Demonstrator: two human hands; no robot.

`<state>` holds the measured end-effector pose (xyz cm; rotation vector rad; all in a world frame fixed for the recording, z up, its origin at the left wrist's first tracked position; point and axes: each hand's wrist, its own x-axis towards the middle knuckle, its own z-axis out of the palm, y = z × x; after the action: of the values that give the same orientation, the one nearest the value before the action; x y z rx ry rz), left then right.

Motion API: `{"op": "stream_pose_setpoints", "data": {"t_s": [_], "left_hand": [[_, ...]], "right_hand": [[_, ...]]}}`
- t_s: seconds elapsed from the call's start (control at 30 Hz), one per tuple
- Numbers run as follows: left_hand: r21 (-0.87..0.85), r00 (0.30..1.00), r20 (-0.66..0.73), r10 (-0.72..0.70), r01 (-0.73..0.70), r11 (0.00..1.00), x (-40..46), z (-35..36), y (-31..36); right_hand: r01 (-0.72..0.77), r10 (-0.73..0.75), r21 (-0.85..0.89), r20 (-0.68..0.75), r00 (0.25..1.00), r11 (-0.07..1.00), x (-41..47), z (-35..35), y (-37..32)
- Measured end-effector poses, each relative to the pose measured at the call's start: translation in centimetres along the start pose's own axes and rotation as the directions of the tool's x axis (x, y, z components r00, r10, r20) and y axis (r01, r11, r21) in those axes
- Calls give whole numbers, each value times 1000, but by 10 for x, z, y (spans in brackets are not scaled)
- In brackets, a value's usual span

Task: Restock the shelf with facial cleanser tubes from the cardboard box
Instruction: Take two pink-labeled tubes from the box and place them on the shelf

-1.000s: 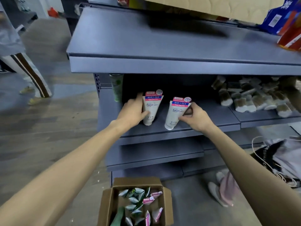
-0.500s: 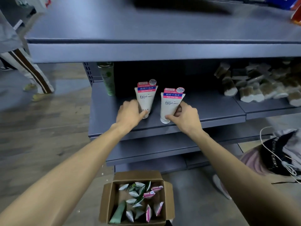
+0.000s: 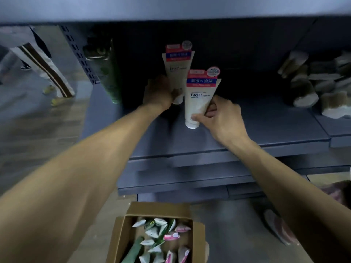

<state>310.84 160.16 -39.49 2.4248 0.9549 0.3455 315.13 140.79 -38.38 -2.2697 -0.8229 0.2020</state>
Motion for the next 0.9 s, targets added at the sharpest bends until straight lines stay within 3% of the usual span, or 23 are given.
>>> {"op": "stream_pose_setpoints", "data": {"t_s": [0.27, 0.9], "left_hand": [[-99, 999, -52, -5, -1, 995, 57, 6, -6], [-79, 998, -58, -26, 21, 997, 107, 18, -9]], "right_hand": [[94, -94, -32, -6, 996, 995, 41, 10, 3], [74, -75, -72, -3, 997, 995, 71, 19, 0]]}}
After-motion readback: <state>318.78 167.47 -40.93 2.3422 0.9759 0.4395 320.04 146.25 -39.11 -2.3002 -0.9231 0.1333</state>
